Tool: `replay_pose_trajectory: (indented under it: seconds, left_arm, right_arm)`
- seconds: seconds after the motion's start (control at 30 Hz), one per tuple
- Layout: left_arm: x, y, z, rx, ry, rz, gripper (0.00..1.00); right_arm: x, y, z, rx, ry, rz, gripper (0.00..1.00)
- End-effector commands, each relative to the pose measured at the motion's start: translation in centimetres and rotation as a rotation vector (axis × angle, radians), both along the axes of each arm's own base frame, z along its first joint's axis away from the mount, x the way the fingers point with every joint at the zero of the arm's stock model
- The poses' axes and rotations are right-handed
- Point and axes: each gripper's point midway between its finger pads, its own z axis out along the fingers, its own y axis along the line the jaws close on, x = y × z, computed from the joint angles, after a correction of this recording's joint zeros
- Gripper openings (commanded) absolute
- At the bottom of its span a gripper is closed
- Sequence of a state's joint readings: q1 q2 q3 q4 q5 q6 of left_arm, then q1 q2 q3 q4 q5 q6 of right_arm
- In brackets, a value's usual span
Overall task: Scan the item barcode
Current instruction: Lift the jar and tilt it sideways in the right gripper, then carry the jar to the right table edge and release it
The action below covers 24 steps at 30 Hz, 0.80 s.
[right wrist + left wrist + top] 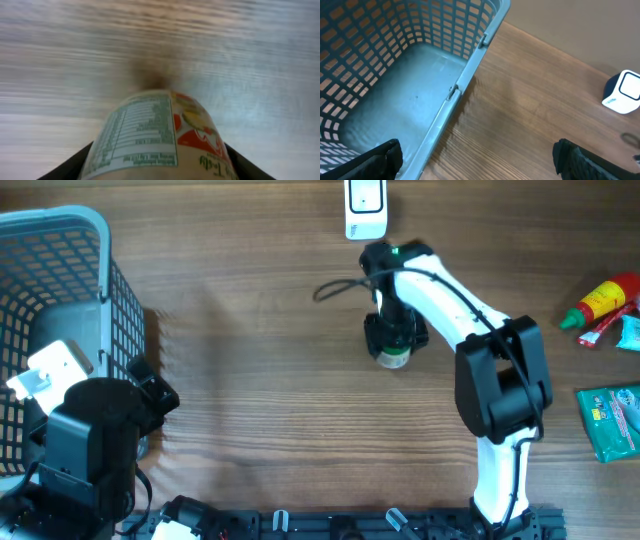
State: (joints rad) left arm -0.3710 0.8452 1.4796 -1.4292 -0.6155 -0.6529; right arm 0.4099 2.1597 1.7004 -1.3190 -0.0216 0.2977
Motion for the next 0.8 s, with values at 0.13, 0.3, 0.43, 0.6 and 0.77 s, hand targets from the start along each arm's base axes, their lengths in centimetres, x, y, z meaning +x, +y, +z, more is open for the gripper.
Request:
replay_pose_trajectory:
  seconds: [0.13, 0.3, 0.43, 0.6, 0.77]
  left_arm:
    - [0.0, 0.0, 0.3, -0.014, -0.014, 0.01, 1.0]
    - [0.0, 0.0, 0.3, -0.015, -0.014, 0.01, 1.0]
    - [0.0, 0.0, 0.3, -0.014, -0.014, 0.01, 1.0]
    - [0.0, 0.0, 0.3, -0.015, -0.014, 0.01, 1.0]
    - [0.0, 0.0, 0.3, -0.014, -0.014, 0.01, 1.0]
  right_arm:
    - [-3.3, 12.1, 12.0, 0.627, 0.399, -0.427, 0.64]
    - [-4.3, 13.7, 14.4, 0.758, 0.505, -0.439, 0.55]
    - [-4.3, 13.7, 14.5, 0.767, 0.504, -0.432, 0.48]
    - [-1.6, 11.7, 11.3, 0.65, 0.286, -0.34, 0.47]
    - [5.9, 9.2, 8.1, 0.487, -0.089, -0.369, 0.21]
